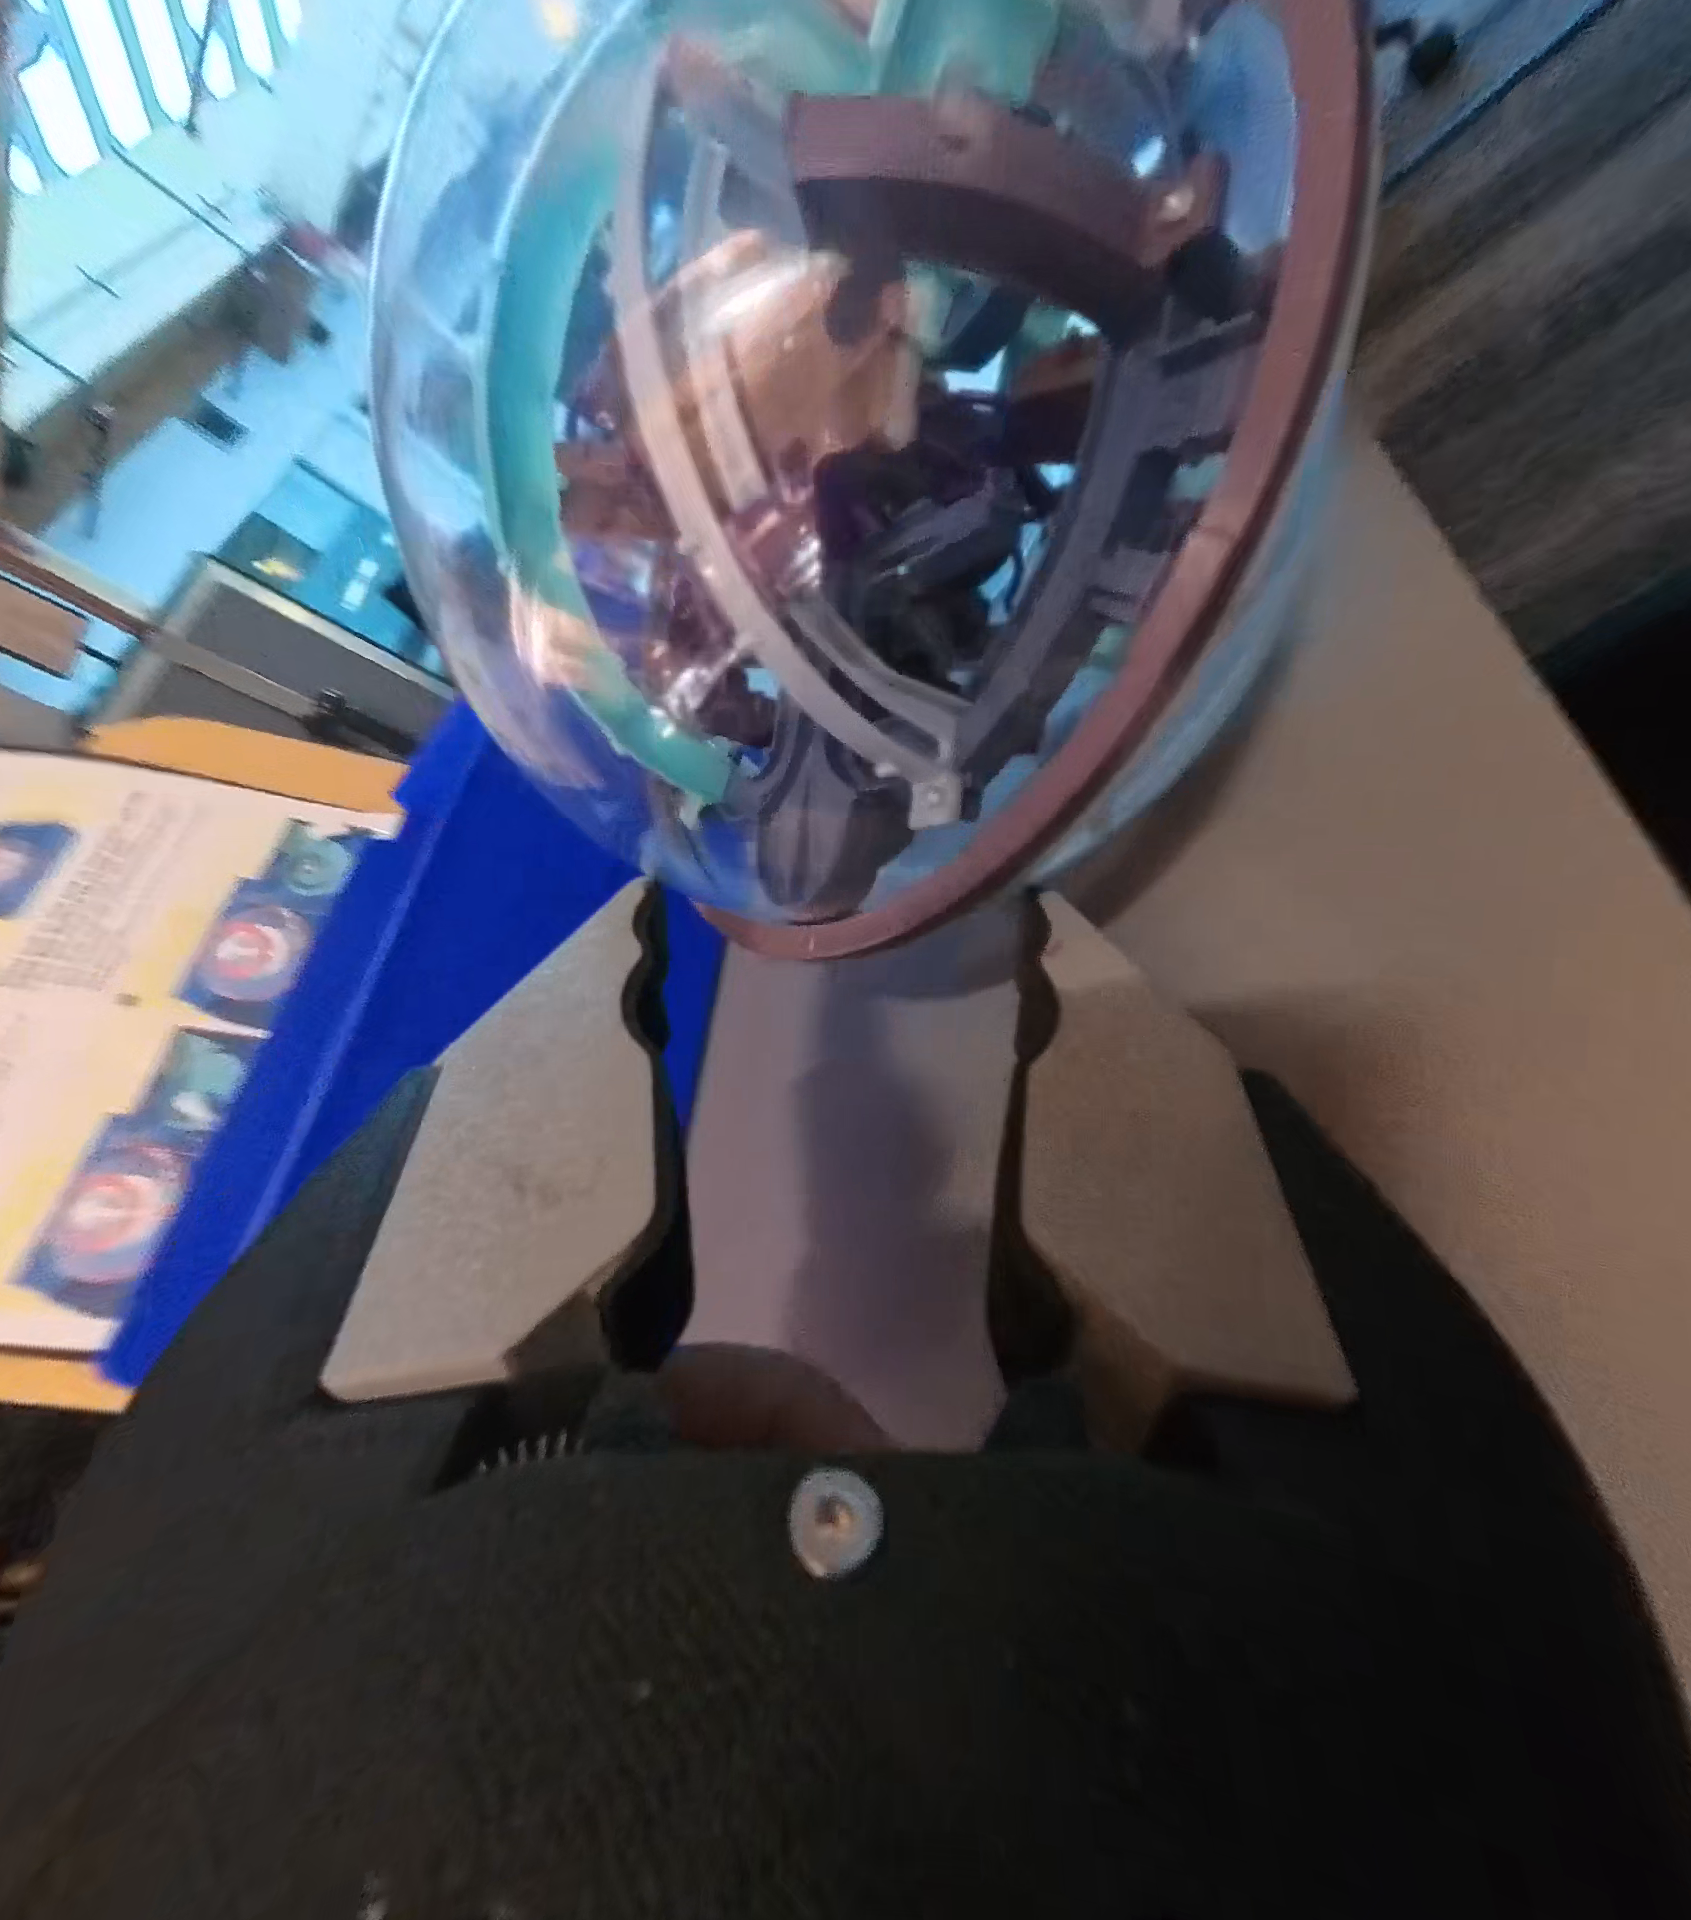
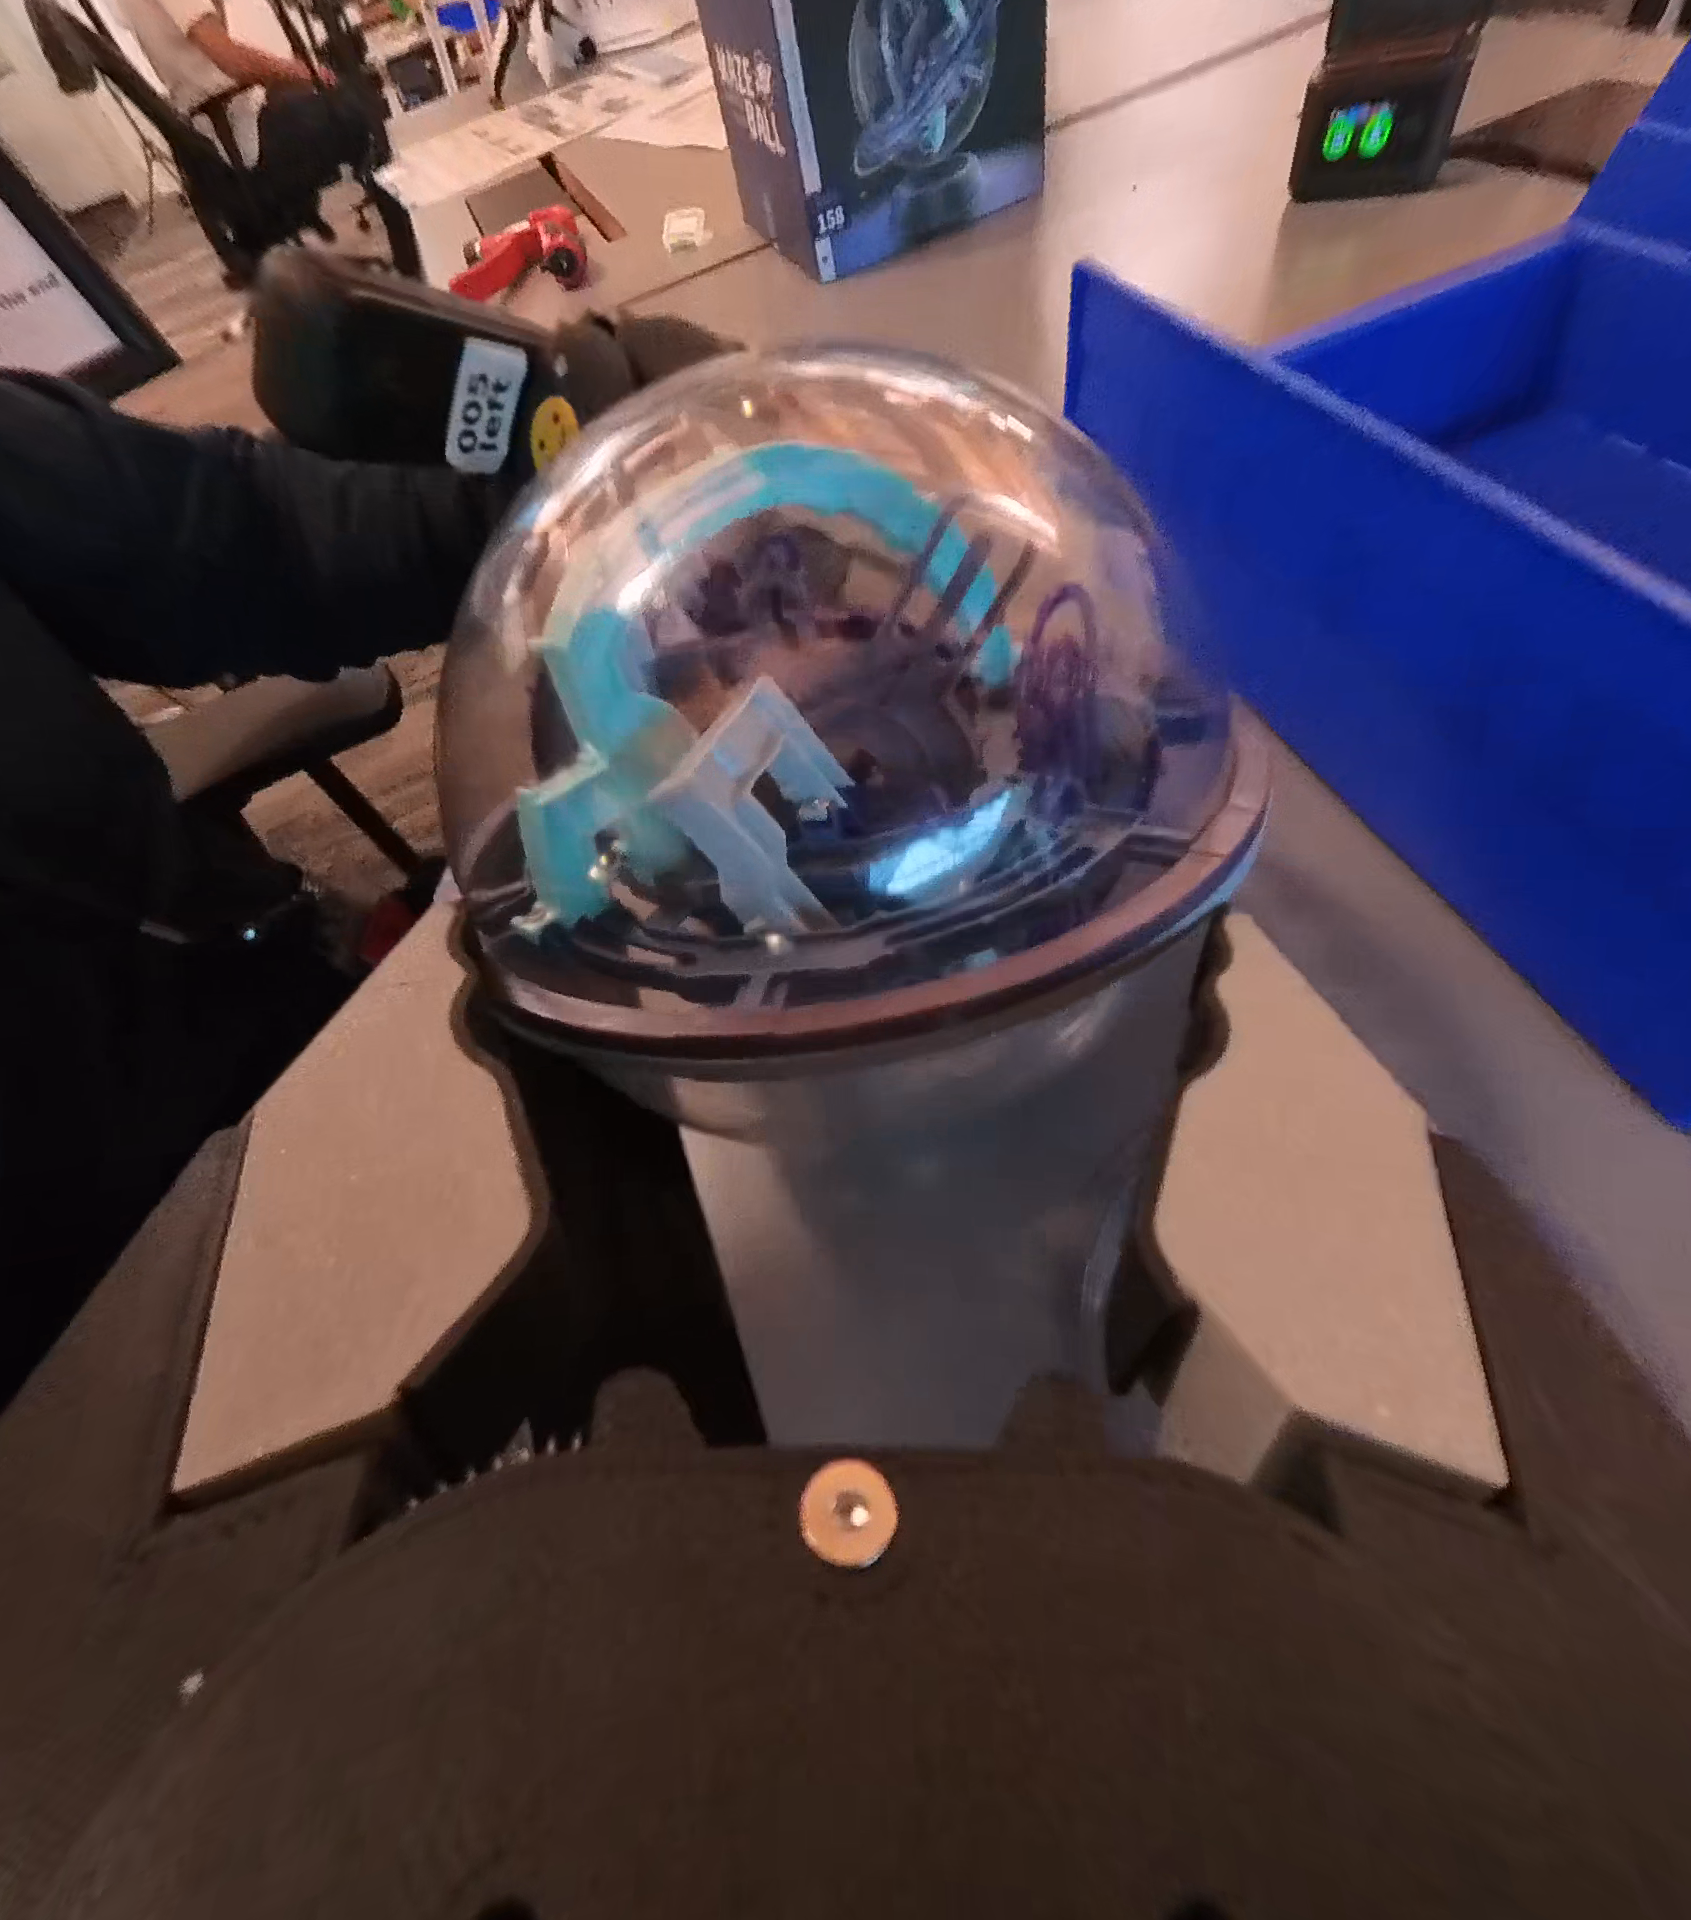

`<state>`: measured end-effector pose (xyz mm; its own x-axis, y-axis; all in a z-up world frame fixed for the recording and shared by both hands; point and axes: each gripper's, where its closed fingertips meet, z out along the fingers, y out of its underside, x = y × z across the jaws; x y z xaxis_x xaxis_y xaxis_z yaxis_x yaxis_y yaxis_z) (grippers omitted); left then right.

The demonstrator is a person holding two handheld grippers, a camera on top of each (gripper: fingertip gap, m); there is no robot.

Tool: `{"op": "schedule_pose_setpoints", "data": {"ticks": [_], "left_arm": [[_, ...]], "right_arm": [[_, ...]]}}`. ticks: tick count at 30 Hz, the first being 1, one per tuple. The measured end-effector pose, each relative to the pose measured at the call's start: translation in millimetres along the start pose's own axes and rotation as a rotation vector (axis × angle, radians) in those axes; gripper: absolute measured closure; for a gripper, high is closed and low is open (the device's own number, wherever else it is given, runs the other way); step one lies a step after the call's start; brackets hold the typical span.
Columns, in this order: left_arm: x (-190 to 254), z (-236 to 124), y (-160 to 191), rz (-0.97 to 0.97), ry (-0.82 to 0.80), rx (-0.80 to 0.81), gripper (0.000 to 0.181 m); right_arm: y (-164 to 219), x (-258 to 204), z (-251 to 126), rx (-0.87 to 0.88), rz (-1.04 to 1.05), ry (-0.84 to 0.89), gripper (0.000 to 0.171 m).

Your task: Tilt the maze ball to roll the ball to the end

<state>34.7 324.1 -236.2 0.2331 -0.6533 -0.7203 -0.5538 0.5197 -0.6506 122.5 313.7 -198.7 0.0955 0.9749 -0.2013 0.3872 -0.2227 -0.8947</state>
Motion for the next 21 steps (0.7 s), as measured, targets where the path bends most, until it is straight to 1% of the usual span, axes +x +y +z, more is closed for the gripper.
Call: {"op": "schedule_pose_setpoints", "data": {"ticks": [1, 2, 3, 5, 6, 8, 9, 11, 13, 14, 15, 16, 18, 20, 21], "left_arm": [[0.8, -0.6, 1.7, -0.034, 0.029, -0.008, 0.12], [0.7, -1.1, 2.7, -0.068, 0.053, -0.014, 0.12], [-0.5, -2.6, 0.1, -0.113, 0.071, 0.001, 0.125], [-5.2, -7.7, -13.9, -0.239, 0.105, 0.08, 0.148], [-10.4, -10.2, -21.3, -0.306, 0.109, 0.123, 0.151], [-16.5, -11.5, -24.8, -0.372, 0.109, 0.15, 0.144], [-16.3, -10.4, -21.3, -0.36, 0.103, 0.138, 0.14], [-17.2, -5.6, -10.0, -0.273, 0.046, 0.074, 0.137], [-14.9, -0.1, -4.0, -0.155, -0.008, 0.029, 0.118], [-8.6, 3.4, -3.9, -0.081, -0.008, 0.018, 0.118], [-4.9, 7.9, -3.6, -0.014, -0.023, 0.004, 0.106], [-6.3, 13.3, -2.1, 0.036, -0.053, -0.02, 0.101], [-12.6, 19.4, -8.3, 0.035, -0.083, -0.012, 0.101], [-14.6, 21.2, -11.5, -0.013, -0.048, -0.002, 0.1], [-17.0, 20.8, -13.9, -0.016, -0.057, 0.014, 0.101]], "right_arm": [[-5.3, 1.3, 1.6, 0.027, -0.021, 0.012, 0.04], [-12.1, 3.8, 2.9, 0.064, -0.061, 0.041, 0.034], [-19.1, 6.2, 3.5, 0.098, -0.103, 0.076, 0.03], [-32.3, 7.1, 3.2, 0.152, -0.154, 0.117, 0.035], [-37.7, 8.1, 2.6, 0.175, -0.181, 0.141, 0.037], [-40.7, 6.7, 2.3, 0.191, -0.243, 0.168, 0.039], [-39.7, 3.6, 2.8, 0.19, -0.273, 0.167, 0.039], [-37.1, -0.2, 2.5, 0.168, -0.301, 0.162, 0.04], [-35.3, 4.4, 1.0, 0.145, -0.25, 0.168, 0.039], [-35.4, 9.0, 0.5, 0.148, -0.198, 0.169, 0.039], [-36.0, 14.6, 0.0, 0.16, -0.13, 0.163, 0.039], [-37.1, 20.3, -0.5, 0.179, -0.054, 0.148, 0.039], [-39.2, 28.5, -1.5, 0.226, 0.085, 0.093, 0.038], [-40.2, 38.0, -4.1, 0.262, 0.208, 0.059, 0.039], [-41.3, 44.9, -6.0, 0.281, 0.265, 0.063, 0.041]]}}
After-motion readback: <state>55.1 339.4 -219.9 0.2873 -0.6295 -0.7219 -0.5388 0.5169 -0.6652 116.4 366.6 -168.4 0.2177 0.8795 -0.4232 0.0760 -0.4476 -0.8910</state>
